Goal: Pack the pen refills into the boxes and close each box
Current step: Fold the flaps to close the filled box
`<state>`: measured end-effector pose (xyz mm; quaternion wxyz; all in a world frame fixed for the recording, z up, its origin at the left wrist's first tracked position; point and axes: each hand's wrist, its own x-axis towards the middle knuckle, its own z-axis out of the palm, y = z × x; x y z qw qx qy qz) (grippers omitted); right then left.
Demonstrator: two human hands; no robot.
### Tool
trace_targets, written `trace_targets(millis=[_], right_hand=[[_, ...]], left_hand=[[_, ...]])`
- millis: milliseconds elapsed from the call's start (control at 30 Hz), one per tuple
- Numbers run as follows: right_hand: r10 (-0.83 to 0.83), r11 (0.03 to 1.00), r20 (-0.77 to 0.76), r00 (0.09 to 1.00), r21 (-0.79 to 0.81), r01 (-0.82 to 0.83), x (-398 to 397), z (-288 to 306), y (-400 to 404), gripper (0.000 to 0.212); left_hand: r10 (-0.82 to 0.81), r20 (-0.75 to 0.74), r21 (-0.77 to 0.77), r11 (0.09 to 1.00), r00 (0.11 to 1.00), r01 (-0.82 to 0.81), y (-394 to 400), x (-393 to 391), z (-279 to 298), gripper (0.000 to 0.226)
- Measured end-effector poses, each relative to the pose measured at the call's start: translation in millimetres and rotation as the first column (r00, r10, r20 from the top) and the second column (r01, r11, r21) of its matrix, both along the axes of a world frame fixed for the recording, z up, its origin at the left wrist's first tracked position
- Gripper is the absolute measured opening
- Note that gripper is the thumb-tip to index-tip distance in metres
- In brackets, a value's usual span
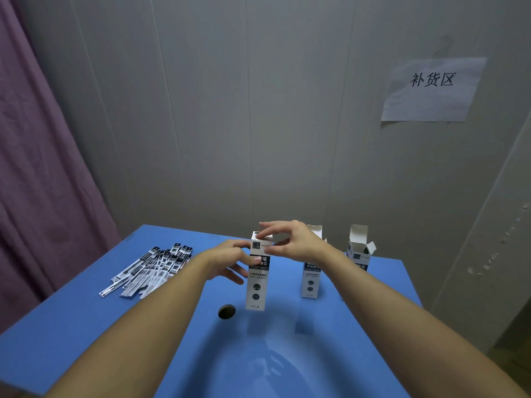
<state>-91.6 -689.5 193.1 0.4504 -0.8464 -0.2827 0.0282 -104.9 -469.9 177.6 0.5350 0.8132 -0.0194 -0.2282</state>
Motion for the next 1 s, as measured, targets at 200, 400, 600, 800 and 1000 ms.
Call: trace_targets(millis=[200, 400, 600, 800, 1000], right_hand=[[-0.074, 0.997, 0.026, 0.997, -0.036, 0.075, 5, -16, 9, 0.033], [-0.215, 0.975, 0.073, 0.974, -0.048, 0.219, 32, -27, 13, 0.037], [-0.307, 0.946, 0.025, 0.951, -0.096, 0.308, 59, -55, 14, 0.053], [-0.348, 0.912, 0.008, 0.937, -0.231, 0.340, 63, -78, 14, 0.066], [-0.346, 0.890, 0.021, 0.938, -0.308, 0.335, 61, -71, 9, 0.072]], left_hand=[[0.040, 0.041, -0.038, 0.999, 0.998, -0.038, 3, 5, -13, 0.037], [0.186, 0.141, 0.068, 0.978, 0.972, -0.197, 32, 6, -34, 0.052], [0.230, 0.177, 0.302, 0.912, 0.957, -0.276, 79, -10, -65, 0.041], [0.205, 0.197, 0.409, 0.871, 0.959, -0.270, 97, -17, -80, 0.043], [0.203, 0.238, 0.473, 0.830, 0.950, -0.296, 100, -21, -83, 0.043]])
